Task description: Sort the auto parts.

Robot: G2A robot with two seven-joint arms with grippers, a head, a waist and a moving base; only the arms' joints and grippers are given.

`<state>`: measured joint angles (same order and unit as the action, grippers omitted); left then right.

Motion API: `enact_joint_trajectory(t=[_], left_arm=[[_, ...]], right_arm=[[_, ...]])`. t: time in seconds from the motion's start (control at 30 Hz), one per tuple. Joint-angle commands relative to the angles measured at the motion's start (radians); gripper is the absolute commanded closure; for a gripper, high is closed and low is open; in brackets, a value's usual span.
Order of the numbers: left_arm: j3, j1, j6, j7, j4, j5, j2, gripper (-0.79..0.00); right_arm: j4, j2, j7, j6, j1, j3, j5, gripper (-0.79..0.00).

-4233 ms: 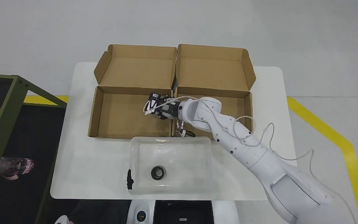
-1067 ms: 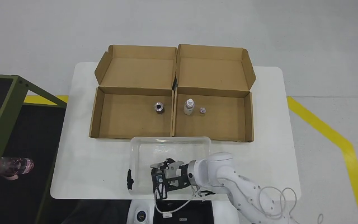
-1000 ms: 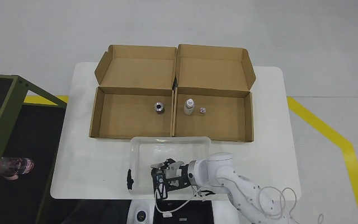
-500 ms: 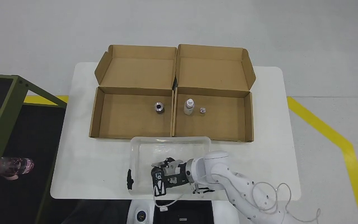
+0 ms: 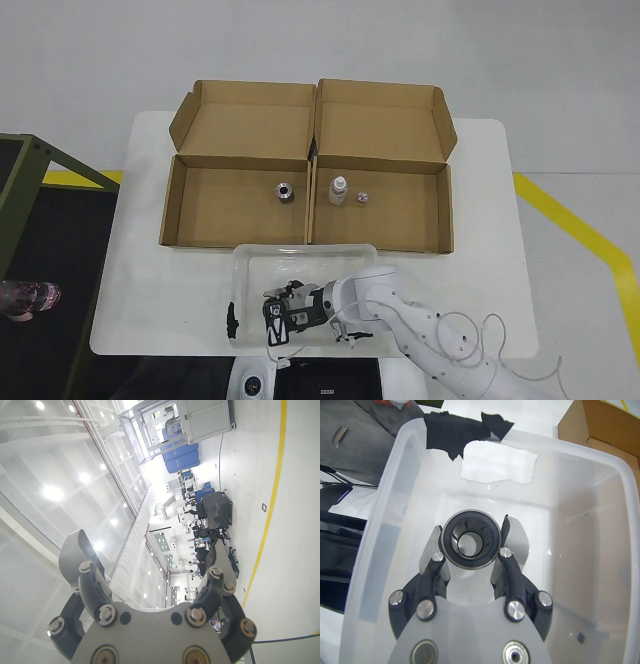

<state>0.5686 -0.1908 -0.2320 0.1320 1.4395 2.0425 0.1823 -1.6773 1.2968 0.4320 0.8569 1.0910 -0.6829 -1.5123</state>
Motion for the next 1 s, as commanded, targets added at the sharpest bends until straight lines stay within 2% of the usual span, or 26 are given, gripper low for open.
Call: enact_joint_trajectory(t=[0.0,0.2,0.97], left_arm=[[0.0,0.0,0.0,0.0,0.0,0.0,0.0,-0.785],[0.0,0.0,0.0,0.0,0.0,0.0,0.0,-0.785],[0.0,0.0,0.0,0.0,0.0,0.0,0.0,-0.785]], right_arm=[[0.002,0.002,-0.003,-0.004,-0.006,0.004,0.003,-0.185],[0.008,0.006,-0.023,-0.015,-0.016,0.012,0.023,0.0],[-0.122,-0.008,-0.049,-0.02,-0.04,-0.064,0.07,0.0]])
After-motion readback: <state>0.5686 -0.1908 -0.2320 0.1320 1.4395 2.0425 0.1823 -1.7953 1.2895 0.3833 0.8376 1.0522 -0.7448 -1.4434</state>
